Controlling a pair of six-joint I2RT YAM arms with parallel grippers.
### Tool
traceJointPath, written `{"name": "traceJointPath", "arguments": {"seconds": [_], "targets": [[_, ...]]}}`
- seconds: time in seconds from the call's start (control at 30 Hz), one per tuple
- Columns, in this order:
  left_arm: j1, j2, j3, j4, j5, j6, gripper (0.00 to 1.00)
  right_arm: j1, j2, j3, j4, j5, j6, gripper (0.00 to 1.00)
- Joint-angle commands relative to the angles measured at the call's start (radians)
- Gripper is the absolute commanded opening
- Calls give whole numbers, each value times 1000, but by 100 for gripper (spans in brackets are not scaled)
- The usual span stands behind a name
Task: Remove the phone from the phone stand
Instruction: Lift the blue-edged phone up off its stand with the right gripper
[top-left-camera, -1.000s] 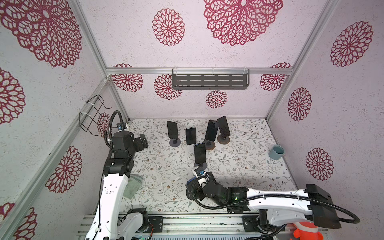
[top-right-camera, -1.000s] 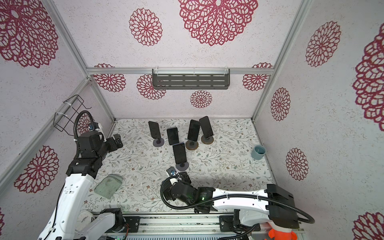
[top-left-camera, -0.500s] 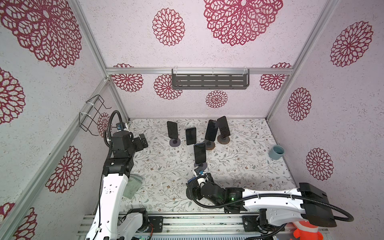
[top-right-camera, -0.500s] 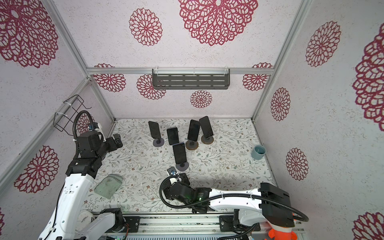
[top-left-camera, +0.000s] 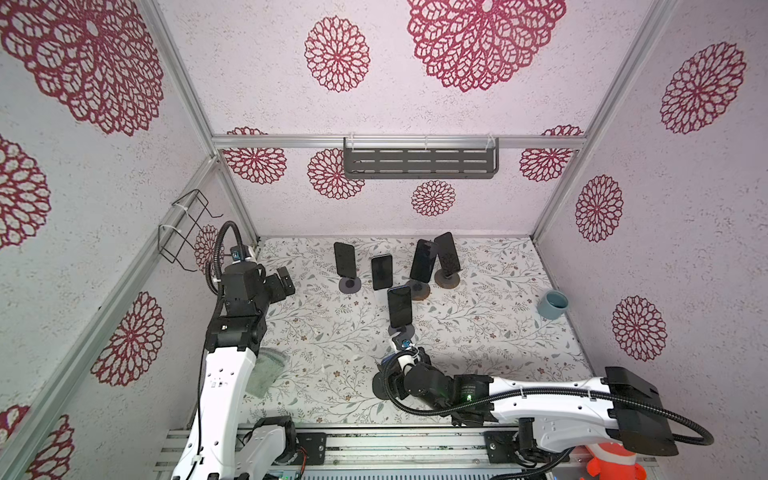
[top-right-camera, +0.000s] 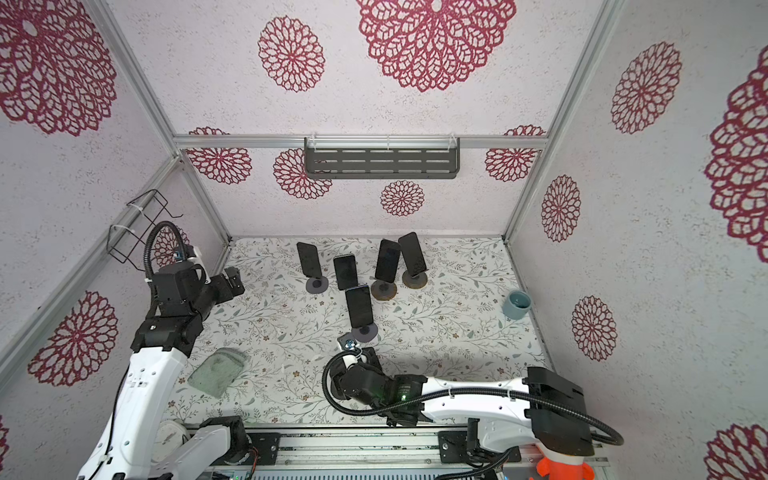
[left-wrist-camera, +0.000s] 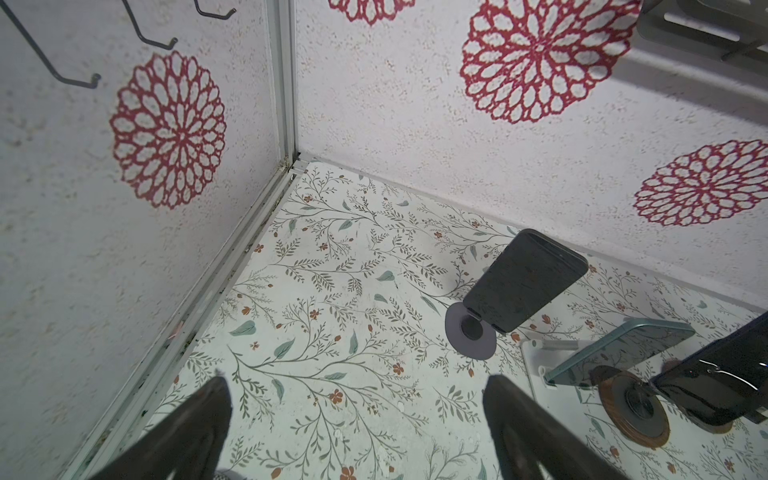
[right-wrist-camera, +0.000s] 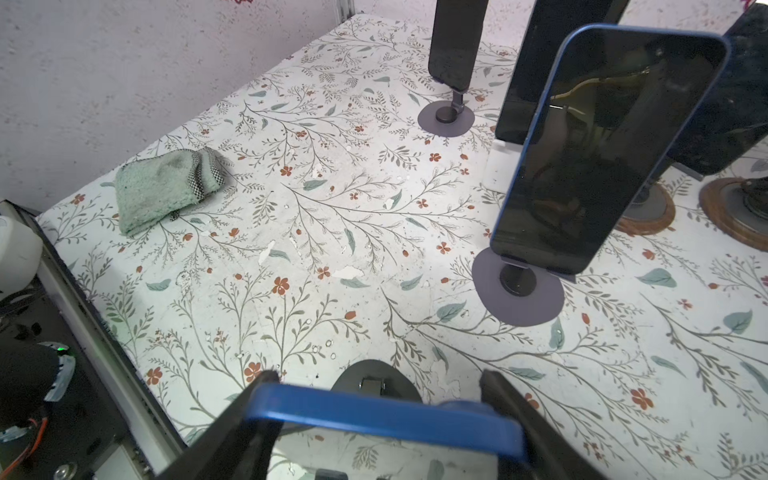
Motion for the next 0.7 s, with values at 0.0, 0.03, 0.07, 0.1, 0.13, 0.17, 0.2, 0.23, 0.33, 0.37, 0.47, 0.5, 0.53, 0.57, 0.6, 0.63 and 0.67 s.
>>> {"name": "traceJointPath", "arguments": {"seconds": [0.0,0.03,0.07,0.1,0.13,0.17,0.2,0.23,0.33,0.37,0.47,0.5,0.53,0.57,0.6,0.63,0.67], "targets": [[10,-5,-10,20,-4,-5,98,-9,-61,70,-54,42,2,74],[9,-4,-11,20,-5,-5,98,-11,-66,78,-69,42,0,74],[9,-5,-10,20,-7,-4,98,-16,-73,89,-86,43,-1,73],[10,-6,-11,20,-8,-5,98,-24,-84,97,-102,43,-3,72],[8,-6,-12,20,-7,-3,98,-32,-92,104,-116,42,-7,72],[10,-6,-12,20,-9,-4,98,-41,-102,114,-136,44,-7,71],[10,-6,-12,19,-9,-3,98,-50,-116,122,-154,43,-8,71],[10,-6,-12,19,-10,-4,98,-66,-128,130,-168,38,-9,70],[10,-6,-12,18,-9,-4,98,-142,-162,157,-245,-28,22,69],[10,-5,-12,18,-8,-5,98,-167,-171,165,-274,-33,29,69],[10,-6,-12,17,-7,-7,98,-265,-192,196,-374,-57,38,68],[10,-9,-10,15,-12,-11,98,-307,-196,204,-409,-72,41,68],[10,-13,-12,17,-18,-16,98,-350,-196,206,-429,-101,38,68],[10,-19,-13,20,-26,-21,98,-405,-192,206,-453,-129,32,68],[12,-25,-16,23,-33,-24,98,-459,-184,209,-485,-142,29,67],[11,-33,-19,27,-38,-24,98,-509,-176,214,-512,-153,22,66],[12,-40,-23,30,-44,-23,98,-562,-168,222,-537,-173,12,66]]}}
